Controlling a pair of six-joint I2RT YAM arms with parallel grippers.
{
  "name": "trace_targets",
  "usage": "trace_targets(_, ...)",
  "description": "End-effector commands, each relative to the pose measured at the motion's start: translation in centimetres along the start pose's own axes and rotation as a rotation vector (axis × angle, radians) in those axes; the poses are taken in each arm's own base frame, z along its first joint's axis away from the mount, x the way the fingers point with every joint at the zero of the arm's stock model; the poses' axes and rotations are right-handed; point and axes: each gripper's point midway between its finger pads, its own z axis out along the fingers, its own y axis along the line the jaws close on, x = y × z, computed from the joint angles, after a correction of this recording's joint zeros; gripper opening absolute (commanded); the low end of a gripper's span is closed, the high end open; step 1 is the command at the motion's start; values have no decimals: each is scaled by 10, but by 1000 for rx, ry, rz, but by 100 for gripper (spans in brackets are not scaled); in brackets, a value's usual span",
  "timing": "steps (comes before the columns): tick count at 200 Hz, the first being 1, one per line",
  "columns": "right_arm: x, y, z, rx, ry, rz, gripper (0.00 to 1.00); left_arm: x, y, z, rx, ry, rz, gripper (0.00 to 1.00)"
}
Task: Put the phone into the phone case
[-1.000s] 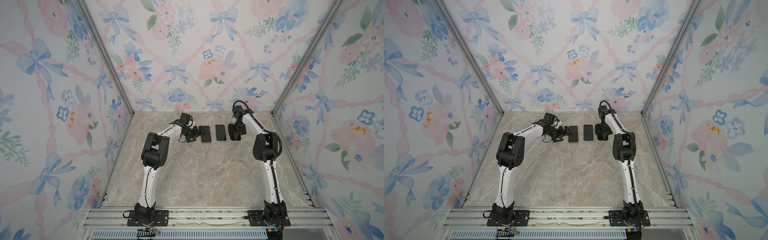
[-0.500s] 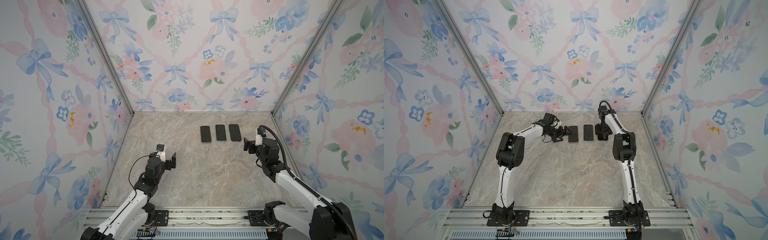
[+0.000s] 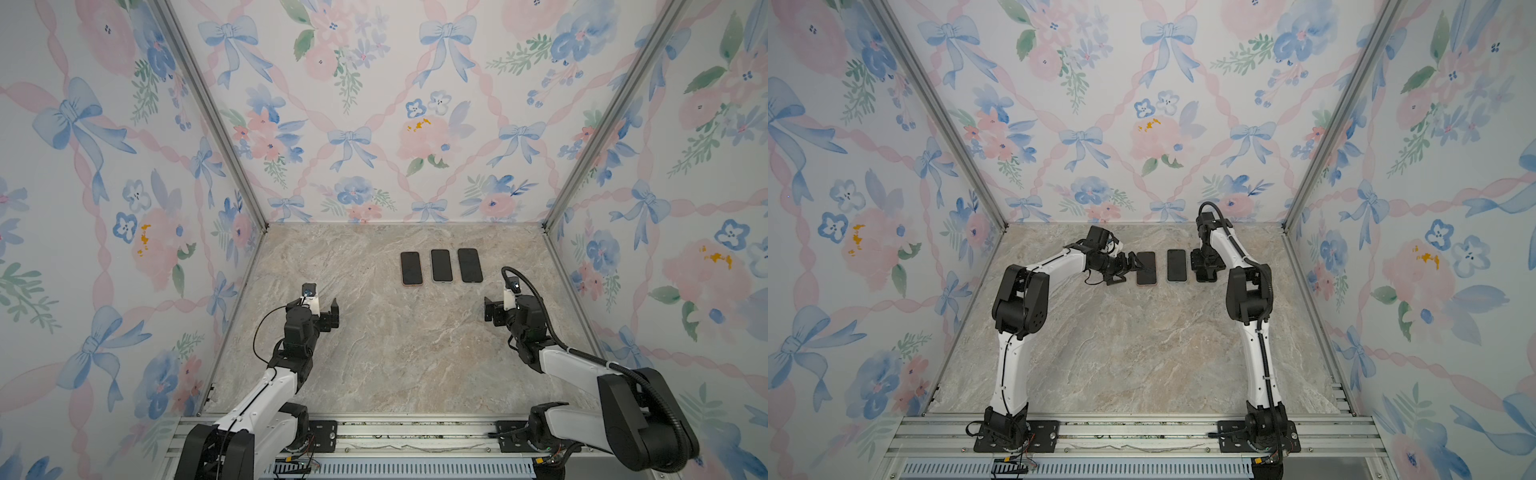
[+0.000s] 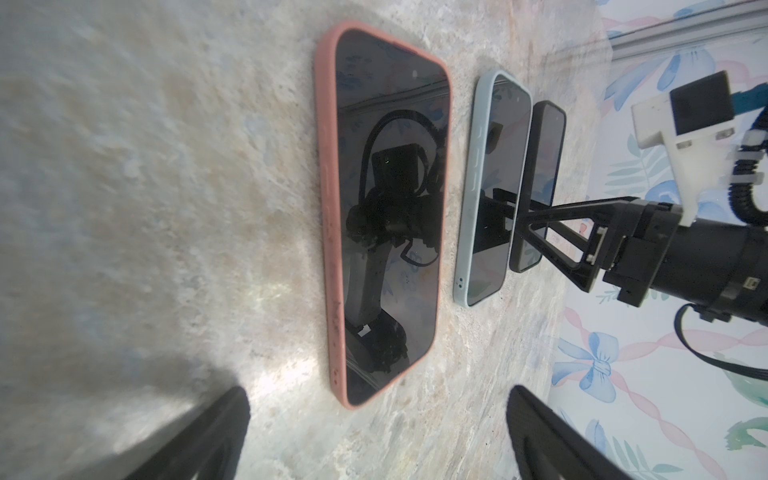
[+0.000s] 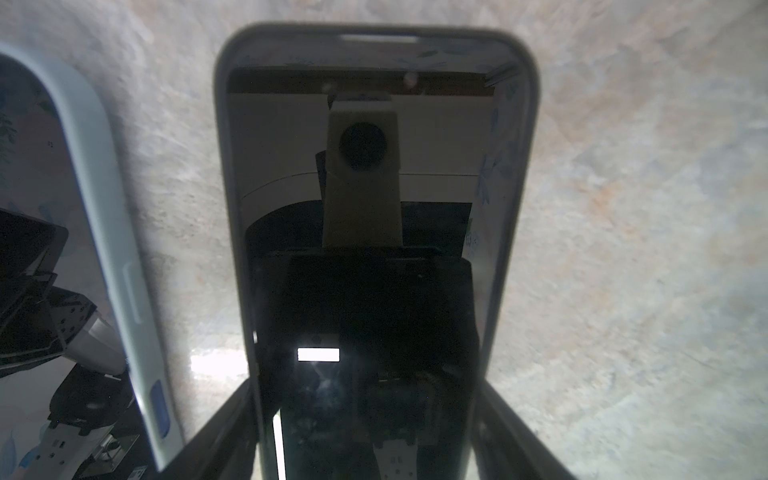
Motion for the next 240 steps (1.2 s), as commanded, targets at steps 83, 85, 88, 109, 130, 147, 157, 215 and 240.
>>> trace_targets(83, 2, -3, -31, 52, -17, -16, 90, 9, 12, -6, -44, 12, -3, 98)
trace_targets(85, 2, -4, -32, 53, -20, -16, 90, 9, 12, -7, -44, 11, -1, 98)
trace_targets(88, 1, -3, -34, 53, -24, -17, 90, 10, 12, -6, -45, 12, 0, 98)
trace_targets(109, -7, -5, -52, 80, -81, -18, 90, 9, 10, -12, -55, -2, 11, 98)
trace_targets(130, -14, -1, -67, 109, -172, -44, 90, 13, 11, -18, -72, -11, 23, 98)
trace_targets(147, -17, 4, -83, 98, -263, -49, 90, 17, 14, -23, -93, -18, 33, 98)
trace_targets(157, -17, 7, -93, 89, -316, -46, 90, 20, 15, -26, -101, -22, 39, 98)
trace_targets(215, 14, -5, -135, 82, -551, 6, 90, 47, 16, -46, -146, -28, 75, 98)
trace_targets(240, 37, -18, -141, 119, -586, 35, 91, 64, 19, -57, -174, -30, 90, 98)
